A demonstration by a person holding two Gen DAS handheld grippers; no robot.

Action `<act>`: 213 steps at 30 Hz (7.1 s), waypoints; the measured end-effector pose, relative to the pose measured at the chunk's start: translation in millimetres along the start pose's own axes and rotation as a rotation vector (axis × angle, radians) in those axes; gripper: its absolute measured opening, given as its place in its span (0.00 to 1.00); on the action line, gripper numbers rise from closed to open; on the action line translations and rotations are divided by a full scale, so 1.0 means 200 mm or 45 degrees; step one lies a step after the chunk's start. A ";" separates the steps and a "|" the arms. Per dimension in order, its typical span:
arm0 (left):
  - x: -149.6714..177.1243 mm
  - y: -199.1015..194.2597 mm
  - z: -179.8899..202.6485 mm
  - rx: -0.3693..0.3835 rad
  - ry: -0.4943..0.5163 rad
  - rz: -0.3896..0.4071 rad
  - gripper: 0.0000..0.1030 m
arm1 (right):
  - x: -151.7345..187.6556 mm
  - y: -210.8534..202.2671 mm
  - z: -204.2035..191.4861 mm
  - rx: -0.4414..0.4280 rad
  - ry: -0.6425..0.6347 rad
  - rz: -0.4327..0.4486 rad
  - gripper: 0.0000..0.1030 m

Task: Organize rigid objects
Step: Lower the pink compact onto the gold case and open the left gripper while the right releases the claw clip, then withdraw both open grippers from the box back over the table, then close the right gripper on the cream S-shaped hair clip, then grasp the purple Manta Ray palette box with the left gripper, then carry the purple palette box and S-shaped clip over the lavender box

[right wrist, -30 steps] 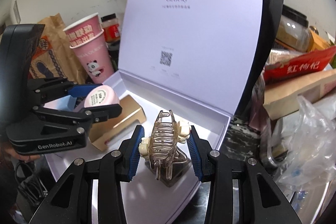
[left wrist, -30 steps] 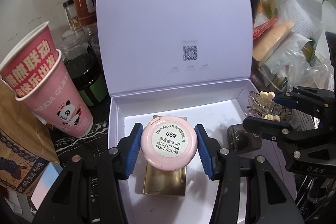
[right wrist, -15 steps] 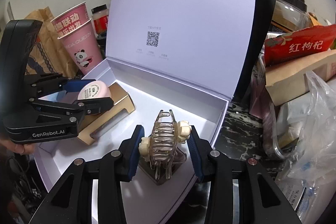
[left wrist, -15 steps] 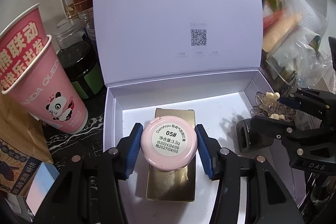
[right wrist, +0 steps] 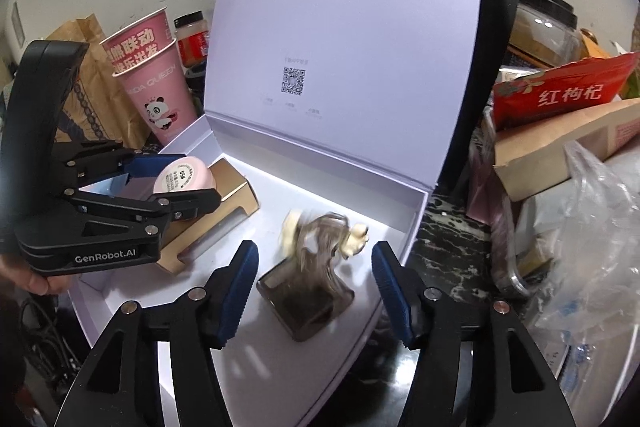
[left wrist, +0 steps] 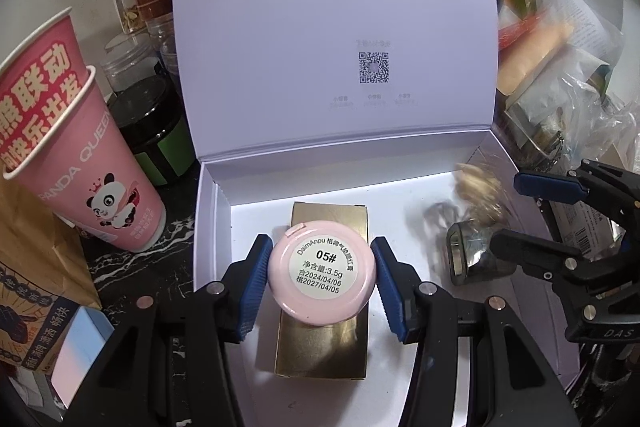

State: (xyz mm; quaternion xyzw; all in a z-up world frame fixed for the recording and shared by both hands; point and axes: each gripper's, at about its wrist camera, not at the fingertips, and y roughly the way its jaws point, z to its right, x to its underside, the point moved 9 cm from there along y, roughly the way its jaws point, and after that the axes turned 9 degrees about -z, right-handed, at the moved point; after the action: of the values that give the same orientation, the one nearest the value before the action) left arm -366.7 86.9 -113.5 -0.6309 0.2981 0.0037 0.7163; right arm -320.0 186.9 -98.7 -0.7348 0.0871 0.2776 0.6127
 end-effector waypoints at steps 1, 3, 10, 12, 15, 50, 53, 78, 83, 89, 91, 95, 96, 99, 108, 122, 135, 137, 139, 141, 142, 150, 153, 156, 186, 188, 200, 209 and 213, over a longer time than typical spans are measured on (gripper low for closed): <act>0.00 0.00 0.00 -0.004 -0.009 -0.003 0.49 | 0.00 0.00 0.00 0.000 0.003 -0.002 0.58; 0.01 -0.01 0.00 -0.004 -0.025 -0.007 0.49 | 0.01 -0.01 0.00 0.004 0.009 -0.002 0.58; 0.01 -0.09 0.00 -0.056 -0.032 0.034 1.00 | 0.03 -0.07 0.01 0.024 0.038 0.003 0.58; 0.02 -0.12 0.02 -0.051 -0.038 0.053 1.00 | 0.04 -0.10 0.00 0.030 0.042 0.011 0.58; 0.03 -0.15 0.04 -0.062 -0.036 0.055 1.00 | 0.05 -0.15 0.00 0.041 0.044 0.026 0.58; 0.26 -0.86 0.25 -0.144 0.018 0.294 1.00 | 0.22 -0.84 -0.20 0.114 0.005 0.277 0.65; 0.30 -0.88 0.28 -0.169 0.044 0.302 1.00 | 0.25 -0.87 -0.20 0.119 0.012 0.283 0.65; 0.69 -0.86 0.42 -0.172 0.027 0.210 1.00 | 0.60 -0.85 -0.29 0.046 0.069 0.221 0.66; 0.76 -0.83 0.42 -0.152 0.005 0.189 1.00 | 0.65 -0.83 -0.30 0.028 0.073 0.204 0.66; 0.82 -0.80 0.44 -0.153 0.006 0.170 1.00 | 0.70 -0.79 -0.32 -0.001 0.075 0.187 0.66; 0.83 -0.78 0.44 -0.153 0.005 0.159 1.00 | 0.71 -0.78 -0.32 -0.008 0.076 0.183 0.66; 0.86 -0.74 0.43 -0.143 -0.025 0.133 1.00 | 0.74 -0.75 -0.33 -0.020 0.072 0.174 0.66; 0.87 -0.73 0.43 -0.135 -0.032 0.128 1.00 | 0.74 -0.74 -0.33 -0.024 0.070 0.173 0.66; 0.89 -0.71 0.43 -0.116 -0.044 0.116 1.00 | 0.76 -0.72 -0.33 -0.039 0.070 0.166 0.68; 0.91 -0.66 0.45 -0.077 -0.029 0.104 1.00 | 0.79 -0.65 -0.33 -0.080 0.074 0.132 0.71; 0.97 -0.53 0.42 -0.096 -0.028 0.063 1.00 | 0.79 -0.43 -0.32 -0.098 0.086 0.017 0.81; 1.03 -0.50 0.27 -0.108 -0.121 0.025 1.00 | 0.73 -0.21 -0.40 -0.162 0.077 -0.083 0.82; 1.03 -0.50 0.25 -0.109 -0.124 0.028 1.00 | 0.72 -0.19 -0.40 -0.168 0.084 -0.098 0.82; 1.03 -0.50 0.25 -0.109 -0.128 0.030 1.00 | 0.72 -0.17 -0.41 -0.167 0.082 -0.112 0.82; 1.03 -0.49 0.24 -0.110 -0.128 0.027 1.00 | 0.72 -0.15 -0.42 -0.172 0.077 -0.126 0.81; 1.03 -0.49 0.25 -0.108 -0.127 0.027 1.00 | 0.72 -0.15 -0.43 -0.181 0.079 -0.127 0.81; 1.01 -0.49 0.27 -0.081 -0.117 0.040 1.00 | 0.72 -0.16 -0.39 -0.189 0.115 -0.118 0.53; 1.00 -0.49 0.30 -0.056 -0.114 0.050 1.00 | 0.73 -0.18 -0.38 -0.212 0.131 -0.108 0.53; 0.98 -0.49 0.34 -0.021 -0.094 0.060 1.00 | 0.74 -0.22 -0.35 -0.221 0.157 -0.090 0.53; 0.87 -0.23 0.43 -0.130 -0.080 -0.085 1.00 | 0.87 -0.32 -0.14 -0.193 0.309 -0.094 0.53; 0.87 -0.21 0.43 -0.141 -0.083 -0.101 0.98 | 0.88 -0.33 -0.13 -0.190 0.316 -0.093 0.53; 0.91 -0.20 0.44 -0.161 -0.056 -0.120 0.50 | 0.91 -0.35 -0.11 -0.192 0.346 -0.088 0.53; 0.93 -0.29 0.46 -0.088 -0.071 -0.077 0.50 | 0.92 -0.37 -0.15 -0.196 0.322 -0.075 0.53; 0.95 -0.31 0.46 -0.071 -0.085 -0.070 0.49 | 0.92 -0.39 -0.18 -0.200 0.310 -0.069 0.53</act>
State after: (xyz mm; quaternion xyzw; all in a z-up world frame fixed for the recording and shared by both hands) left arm -148.5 88.1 -137.1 -0.6580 0.2563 0.0136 0.7079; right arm -119.5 210.9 -124.2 -0.8109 0.1189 0.1756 0.5455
